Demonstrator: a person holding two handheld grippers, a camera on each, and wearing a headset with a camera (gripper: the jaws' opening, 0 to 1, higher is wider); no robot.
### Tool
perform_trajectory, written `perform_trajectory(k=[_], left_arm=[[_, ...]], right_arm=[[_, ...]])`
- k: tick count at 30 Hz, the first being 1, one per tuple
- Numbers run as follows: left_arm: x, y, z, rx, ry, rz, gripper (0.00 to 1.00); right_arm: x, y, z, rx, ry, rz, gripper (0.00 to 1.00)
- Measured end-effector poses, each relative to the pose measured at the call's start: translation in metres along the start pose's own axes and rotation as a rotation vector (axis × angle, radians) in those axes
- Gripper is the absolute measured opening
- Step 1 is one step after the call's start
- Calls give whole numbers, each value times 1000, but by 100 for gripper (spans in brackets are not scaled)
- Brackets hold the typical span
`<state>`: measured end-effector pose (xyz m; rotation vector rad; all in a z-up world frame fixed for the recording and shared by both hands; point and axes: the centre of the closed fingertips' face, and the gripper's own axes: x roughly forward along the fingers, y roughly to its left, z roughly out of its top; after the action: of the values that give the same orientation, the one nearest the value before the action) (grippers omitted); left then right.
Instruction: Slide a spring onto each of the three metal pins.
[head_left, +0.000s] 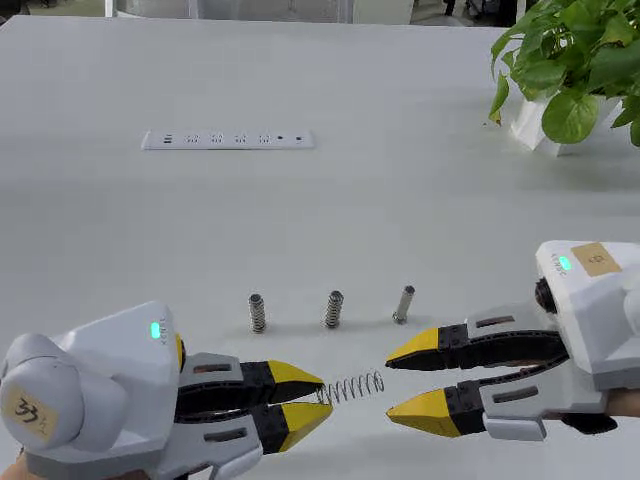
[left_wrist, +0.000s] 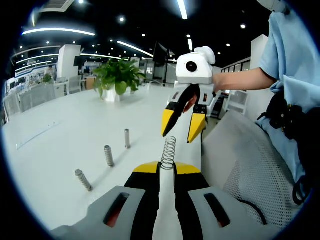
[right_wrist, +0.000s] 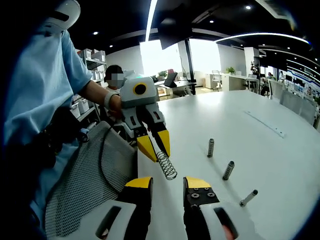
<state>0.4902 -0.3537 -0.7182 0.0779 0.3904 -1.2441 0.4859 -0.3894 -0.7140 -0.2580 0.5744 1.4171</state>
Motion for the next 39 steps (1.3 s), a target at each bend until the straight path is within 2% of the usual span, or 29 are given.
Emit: perform_trajectory(k=[11,25,39], left_arm=[[0,-3,0,2,-2,-22,6],[1,-7,2,-2,-5,-42,6],[6,-9,-6,-13,21,-51,6]], right_arm=[[5,5,0,9,13,41,12],[7,3,-1,20,21,47,7],[6,6,1,5,39,43,7]])
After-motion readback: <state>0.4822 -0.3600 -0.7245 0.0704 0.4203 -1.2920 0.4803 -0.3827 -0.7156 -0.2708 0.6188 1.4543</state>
